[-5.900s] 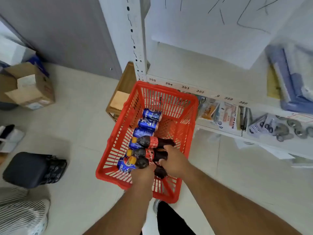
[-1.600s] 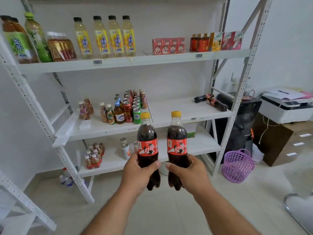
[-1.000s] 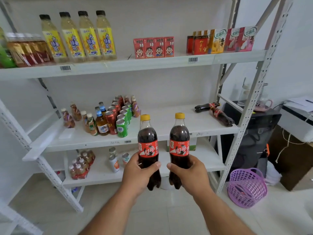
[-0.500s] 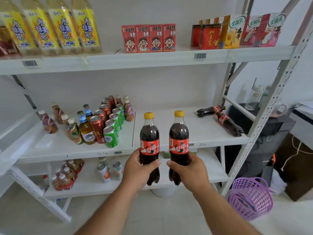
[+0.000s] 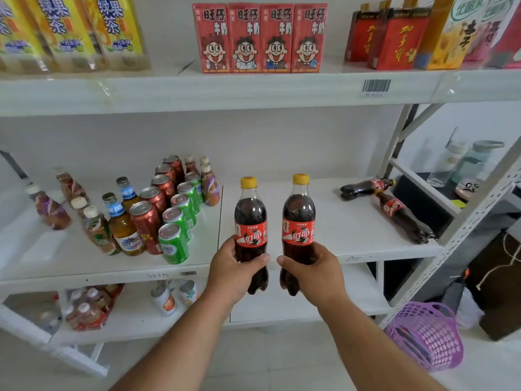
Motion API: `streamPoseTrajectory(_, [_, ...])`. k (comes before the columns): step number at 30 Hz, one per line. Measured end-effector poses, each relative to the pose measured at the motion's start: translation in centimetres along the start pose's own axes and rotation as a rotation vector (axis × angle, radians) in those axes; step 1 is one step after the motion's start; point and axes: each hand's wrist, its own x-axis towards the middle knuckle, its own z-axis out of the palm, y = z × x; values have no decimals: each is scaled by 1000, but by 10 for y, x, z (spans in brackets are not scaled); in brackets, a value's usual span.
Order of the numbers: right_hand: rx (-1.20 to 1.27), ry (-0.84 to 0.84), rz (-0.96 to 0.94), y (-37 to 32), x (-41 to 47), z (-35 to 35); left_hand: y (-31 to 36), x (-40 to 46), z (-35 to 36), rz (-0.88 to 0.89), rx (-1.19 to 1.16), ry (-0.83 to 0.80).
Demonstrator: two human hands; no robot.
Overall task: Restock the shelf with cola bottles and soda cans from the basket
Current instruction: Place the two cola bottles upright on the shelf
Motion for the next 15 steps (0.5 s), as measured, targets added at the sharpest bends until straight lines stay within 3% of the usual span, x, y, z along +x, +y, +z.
streamPoseTrajectory(15, [5,-97,-46,-2,125,-2,13,93,47,-25,56,71])
